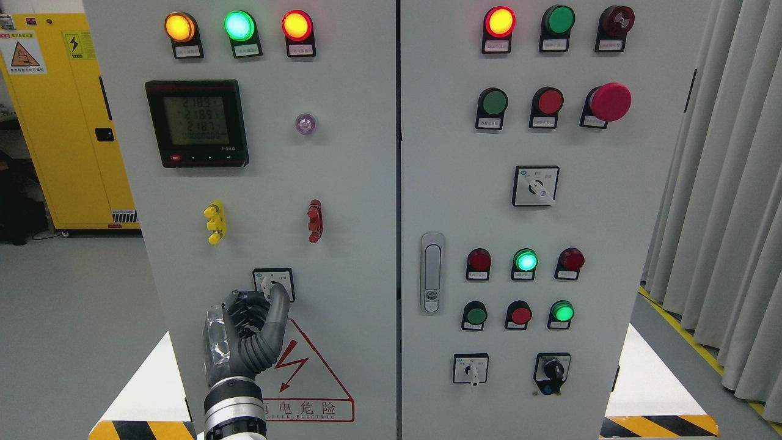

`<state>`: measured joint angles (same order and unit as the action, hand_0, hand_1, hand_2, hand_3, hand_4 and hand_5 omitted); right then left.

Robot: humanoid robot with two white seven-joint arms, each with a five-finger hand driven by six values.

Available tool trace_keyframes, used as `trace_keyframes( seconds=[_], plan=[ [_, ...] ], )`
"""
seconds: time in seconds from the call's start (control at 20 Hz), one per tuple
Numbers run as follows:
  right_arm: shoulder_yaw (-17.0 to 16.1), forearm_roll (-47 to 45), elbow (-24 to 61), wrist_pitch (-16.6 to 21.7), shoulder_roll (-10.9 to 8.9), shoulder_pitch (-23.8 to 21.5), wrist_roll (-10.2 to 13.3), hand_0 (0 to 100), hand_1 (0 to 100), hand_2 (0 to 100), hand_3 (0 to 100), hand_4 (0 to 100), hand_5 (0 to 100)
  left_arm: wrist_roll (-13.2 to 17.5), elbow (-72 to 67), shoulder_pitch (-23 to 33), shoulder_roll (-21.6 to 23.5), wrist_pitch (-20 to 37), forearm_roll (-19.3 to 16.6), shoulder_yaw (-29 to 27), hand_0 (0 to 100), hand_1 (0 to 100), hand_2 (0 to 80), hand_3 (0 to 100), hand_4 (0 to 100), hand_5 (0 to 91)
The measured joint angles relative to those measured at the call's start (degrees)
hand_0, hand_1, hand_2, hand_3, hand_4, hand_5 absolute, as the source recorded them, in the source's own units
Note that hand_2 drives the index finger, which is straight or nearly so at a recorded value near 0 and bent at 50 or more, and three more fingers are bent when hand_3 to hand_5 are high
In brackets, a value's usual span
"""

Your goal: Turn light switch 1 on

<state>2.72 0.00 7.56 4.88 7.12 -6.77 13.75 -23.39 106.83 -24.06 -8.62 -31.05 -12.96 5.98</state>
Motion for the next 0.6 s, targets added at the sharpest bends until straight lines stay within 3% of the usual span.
trace_keyframes(
  seconds=[0.6],
  plan=[
    [0.0,0.0,0.0,0.0,0.0,0.0,0.0,0,50,4,0,0,0,0.03,-0.14,-0.19,-0.02,-0.48,0.08,0.0,55,52,60.1,83,87,84.1]
  ],
)
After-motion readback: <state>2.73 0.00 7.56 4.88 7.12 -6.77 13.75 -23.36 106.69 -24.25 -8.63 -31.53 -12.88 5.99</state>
